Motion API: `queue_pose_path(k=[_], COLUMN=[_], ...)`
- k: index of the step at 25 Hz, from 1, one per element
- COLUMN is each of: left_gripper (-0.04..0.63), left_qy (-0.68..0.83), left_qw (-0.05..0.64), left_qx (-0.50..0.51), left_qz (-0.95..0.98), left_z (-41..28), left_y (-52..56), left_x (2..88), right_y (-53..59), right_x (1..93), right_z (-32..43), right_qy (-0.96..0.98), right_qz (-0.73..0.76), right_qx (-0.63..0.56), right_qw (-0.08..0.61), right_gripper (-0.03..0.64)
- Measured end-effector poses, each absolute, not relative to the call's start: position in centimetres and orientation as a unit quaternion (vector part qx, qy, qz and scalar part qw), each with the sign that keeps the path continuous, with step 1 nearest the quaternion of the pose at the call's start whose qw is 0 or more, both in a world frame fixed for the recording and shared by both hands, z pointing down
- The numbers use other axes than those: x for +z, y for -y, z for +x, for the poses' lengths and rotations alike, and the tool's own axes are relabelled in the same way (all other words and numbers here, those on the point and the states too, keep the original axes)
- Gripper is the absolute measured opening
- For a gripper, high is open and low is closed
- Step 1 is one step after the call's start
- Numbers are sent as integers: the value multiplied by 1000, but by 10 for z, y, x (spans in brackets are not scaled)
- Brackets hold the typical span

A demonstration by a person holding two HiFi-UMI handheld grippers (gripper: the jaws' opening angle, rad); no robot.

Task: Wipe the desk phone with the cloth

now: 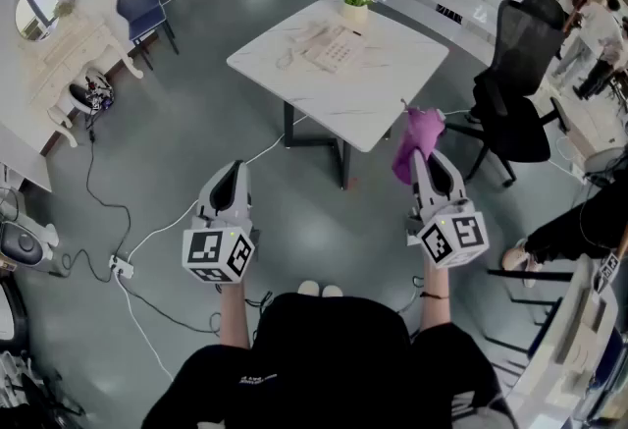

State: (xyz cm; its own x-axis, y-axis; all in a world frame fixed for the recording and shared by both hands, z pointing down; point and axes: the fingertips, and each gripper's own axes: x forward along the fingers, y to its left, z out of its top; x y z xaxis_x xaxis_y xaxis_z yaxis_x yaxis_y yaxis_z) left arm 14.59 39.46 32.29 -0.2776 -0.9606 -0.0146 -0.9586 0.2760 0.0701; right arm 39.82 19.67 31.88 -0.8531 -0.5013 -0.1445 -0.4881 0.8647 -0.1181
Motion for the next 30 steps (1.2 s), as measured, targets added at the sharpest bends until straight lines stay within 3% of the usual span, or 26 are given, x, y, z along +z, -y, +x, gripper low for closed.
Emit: queue_pose_path(k=[21, 30], left_gripper=[-2, -2], left_qy=[799, 801], left_qw=[41, 56], left_qx=[-22, -19], left_qz=[599, 596], left_z=[163, 139], left_y=[-376, -361], left_x=[342, 356], right_y=[-174, -156], right_x=[329, 339], right_z=[391, 362], right_qy=[-967, -967], right_qz=[-239, -243], right_qx=[-41, -47], right_qw=[72, 63], right_gripper=[28, 28])
